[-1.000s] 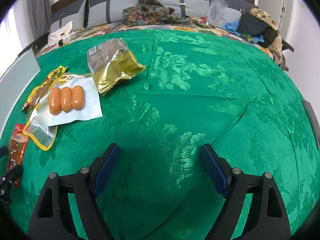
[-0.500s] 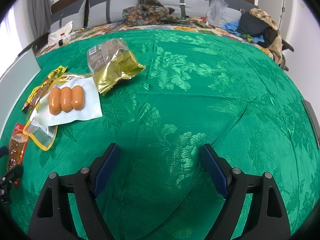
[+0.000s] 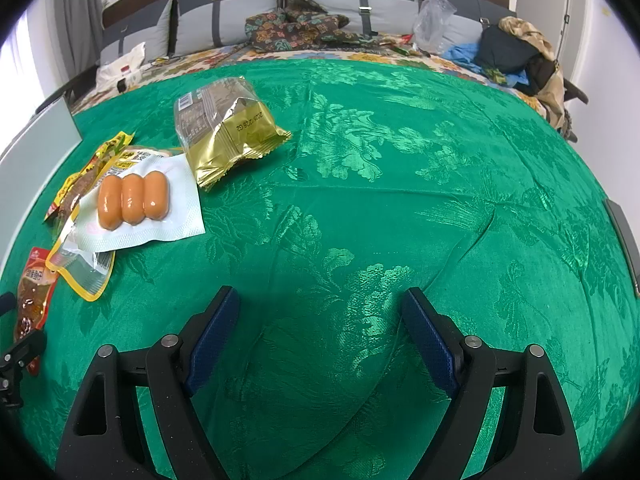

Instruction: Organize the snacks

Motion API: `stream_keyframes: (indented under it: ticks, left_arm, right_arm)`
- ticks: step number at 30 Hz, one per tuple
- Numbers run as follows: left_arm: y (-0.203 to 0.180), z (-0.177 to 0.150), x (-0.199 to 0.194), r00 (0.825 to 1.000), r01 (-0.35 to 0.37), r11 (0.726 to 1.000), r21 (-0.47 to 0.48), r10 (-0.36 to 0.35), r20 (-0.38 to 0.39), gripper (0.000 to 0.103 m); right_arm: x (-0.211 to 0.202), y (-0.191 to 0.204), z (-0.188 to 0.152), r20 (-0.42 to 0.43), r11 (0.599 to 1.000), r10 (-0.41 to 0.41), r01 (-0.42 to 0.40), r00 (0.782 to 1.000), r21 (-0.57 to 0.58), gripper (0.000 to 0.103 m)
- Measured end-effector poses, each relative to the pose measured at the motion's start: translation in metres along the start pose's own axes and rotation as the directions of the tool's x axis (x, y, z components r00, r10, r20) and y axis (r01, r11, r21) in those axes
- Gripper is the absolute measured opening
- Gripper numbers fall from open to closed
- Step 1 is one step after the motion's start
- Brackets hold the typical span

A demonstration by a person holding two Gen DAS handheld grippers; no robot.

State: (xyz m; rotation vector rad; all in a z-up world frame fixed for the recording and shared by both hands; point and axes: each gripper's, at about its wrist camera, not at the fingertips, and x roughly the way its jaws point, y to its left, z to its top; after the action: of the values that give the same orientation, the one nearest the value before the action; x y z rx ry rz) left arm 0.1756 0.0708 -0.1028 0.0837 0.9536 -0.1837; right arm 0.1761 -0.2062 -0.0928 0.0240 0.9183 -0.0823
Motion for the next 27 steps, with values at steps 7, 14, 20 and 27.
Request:
stream_keyframes:
  ticks: [7, 14, 20, 27]
  left_arm:
    - [-0.0001, 0.0001, 0.0, 1.0, 0.0, 1.0, 0.0, 0.0, 0.0, 0.103]
    - [-0.0001, -0.0001, 0.0001, 1.0, 0.0, 1.0, 0.0, 0.0, 0.0, 0.103]
    - [-0.0001, 0.0002, 0.0001, 1.0, -0.001, 1.0, 0.0, 0.001, 0.0, 0.103]
    - [0.0001, 0.0003, 0.0002, 1.0, 0.0, 1.0, -0.001, 0.0, 0.0, 0.103]
  right_arm:
    - [0.0005, -0.0018, -0.0003, 0.0, 1.0, 0.0, 0.0, 1.0, 0.0, 0.087]
    - [-0.0002, 0.0008, 0.0004, 0.0, 1.0, 0.0, 0.0, 1.0, 0.0, 0.087]
    - [0.0001, 0.0001, 0.0001, 0.0, 1.0, 0.0, 0.0, 1.0, 0.0, 0.087]
    - [-0.0005, 0.0028, 0.0005, 0.0, 1.0, -0.001, 0.001, 1.0, 0.0, 0.087]
